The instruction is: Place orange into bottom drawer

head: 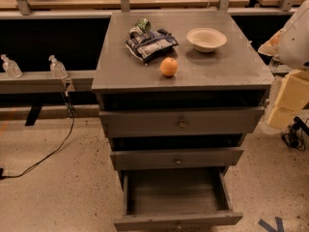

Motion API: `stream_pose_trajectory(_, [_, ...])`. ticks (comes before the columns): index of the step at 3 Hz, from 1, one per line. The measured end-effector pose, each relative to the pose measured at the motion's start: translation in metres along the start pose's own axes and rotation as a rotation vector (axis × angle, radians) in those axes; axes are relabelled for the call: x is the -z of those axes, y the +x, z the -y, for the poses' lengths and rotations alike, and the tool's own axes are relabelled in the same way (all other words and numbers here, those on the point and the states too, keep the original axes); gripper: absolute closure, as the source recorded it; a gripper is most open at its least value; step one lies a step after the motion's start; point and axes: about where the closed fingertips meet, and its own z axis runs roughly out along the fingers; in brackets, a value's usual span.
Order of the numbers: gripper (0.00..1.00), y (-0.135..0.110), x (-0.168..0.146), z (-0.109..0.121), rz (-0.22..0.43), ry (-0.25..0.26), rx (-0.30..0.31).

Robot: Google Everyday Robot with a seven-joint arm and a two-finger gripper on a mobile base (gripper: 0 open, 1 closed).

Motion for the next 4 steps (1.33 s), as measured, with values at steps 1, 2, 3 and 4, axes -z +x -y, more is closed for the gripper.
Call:
stream_pose_trajectory(1, [0.0,-0.004,0.0,0.009,0.014,0.005,0.008])
stream_pose_trajectory(2, [0.0,-0.015,-0.021,0.065,0.03,0.024,0.009])
stream_pose_trajectory(3, [0.0,-0.056,-0.065,0.146,0.126,0.052,0.003])
stream_pose_trajectory(4, [0.0,-0.124,-0.115,0.246,0.42,0.137,-0.143])
